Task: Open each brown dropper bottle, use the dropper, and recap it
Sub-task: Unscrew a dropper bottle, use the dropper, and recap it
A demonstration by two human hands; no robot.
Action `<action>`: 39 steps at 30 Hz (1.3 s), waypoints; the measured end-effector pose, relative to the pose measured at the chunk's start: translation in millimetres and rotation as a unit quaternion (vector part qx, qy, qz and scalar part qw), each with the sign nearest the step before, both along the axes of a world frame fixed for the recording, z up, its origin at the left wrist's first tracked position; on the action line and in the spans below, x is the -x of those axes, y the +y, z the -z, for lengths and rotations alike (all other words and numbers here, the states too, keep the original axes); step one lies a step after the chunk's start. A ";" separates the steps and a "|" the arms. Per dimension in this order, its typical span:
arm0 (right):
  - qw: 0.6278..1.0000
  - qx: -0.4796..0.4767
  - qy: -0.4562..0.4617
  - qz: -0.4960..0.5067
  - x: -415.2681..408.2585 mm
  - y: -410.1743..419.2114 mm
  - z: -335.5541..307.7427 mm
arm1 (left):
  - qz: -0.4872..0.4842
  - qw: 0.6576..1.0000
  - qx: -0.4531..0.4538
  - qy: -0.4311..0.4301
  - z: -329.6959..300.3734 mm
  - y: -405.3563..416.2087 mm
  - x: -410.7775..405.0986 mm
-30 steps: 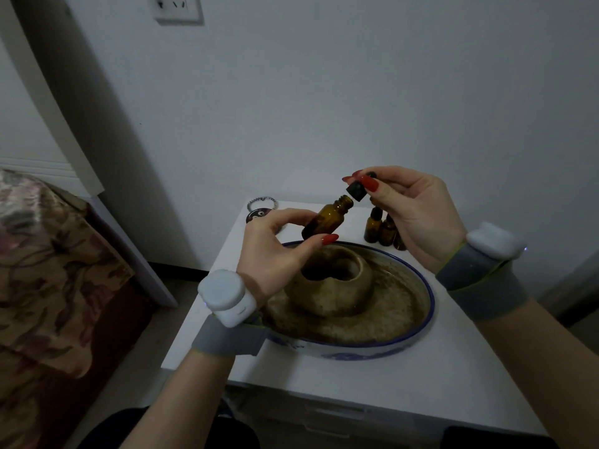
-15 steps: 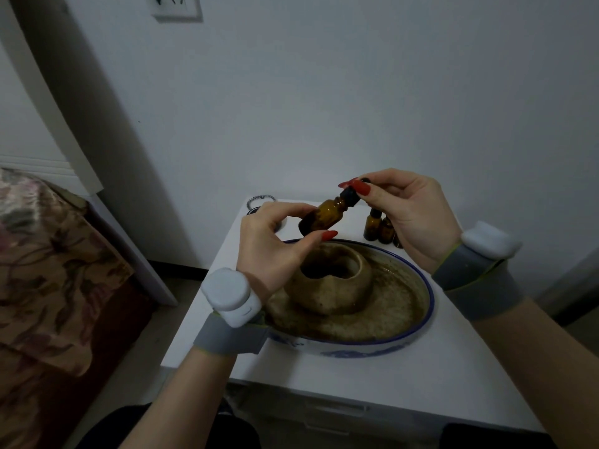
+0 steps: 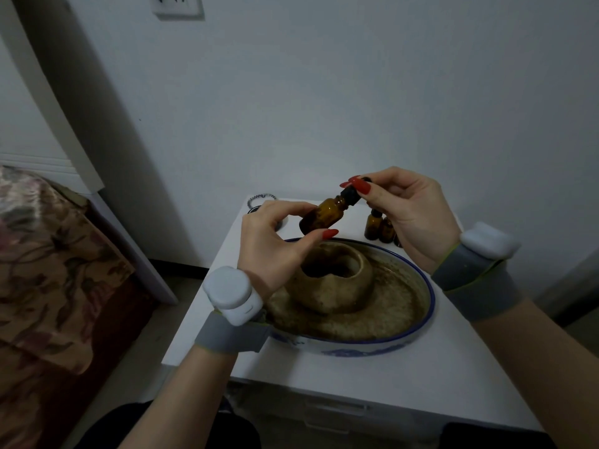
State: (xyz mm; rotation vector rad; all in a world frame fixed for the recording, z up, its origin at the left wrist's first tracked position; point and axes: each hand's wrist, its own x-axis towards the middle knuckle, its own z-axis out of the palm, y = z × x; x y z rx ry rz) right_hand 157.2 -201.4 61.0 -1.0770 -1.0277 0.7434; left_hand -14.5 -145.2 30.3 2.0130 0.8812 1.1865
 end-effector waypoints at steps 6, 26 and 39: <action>1.000 -0.002 0.002 0.000 0.1 -0.2 -0.4 | 0.002 1.000 -0.009 0.000 1.3 1.5 -0.5; 1.000 -0.009 -0.013 -0.021 -1.2 -1.8 0.3 | 0.005 0.999 -0.047 -0.004 5.0 4.7 0.5; 1.000 -0.008 0.003 -0.024 0.2 -0.4 2.8 | -0.004 0.997 -0.073 -0.010 7.9 7.5 2.1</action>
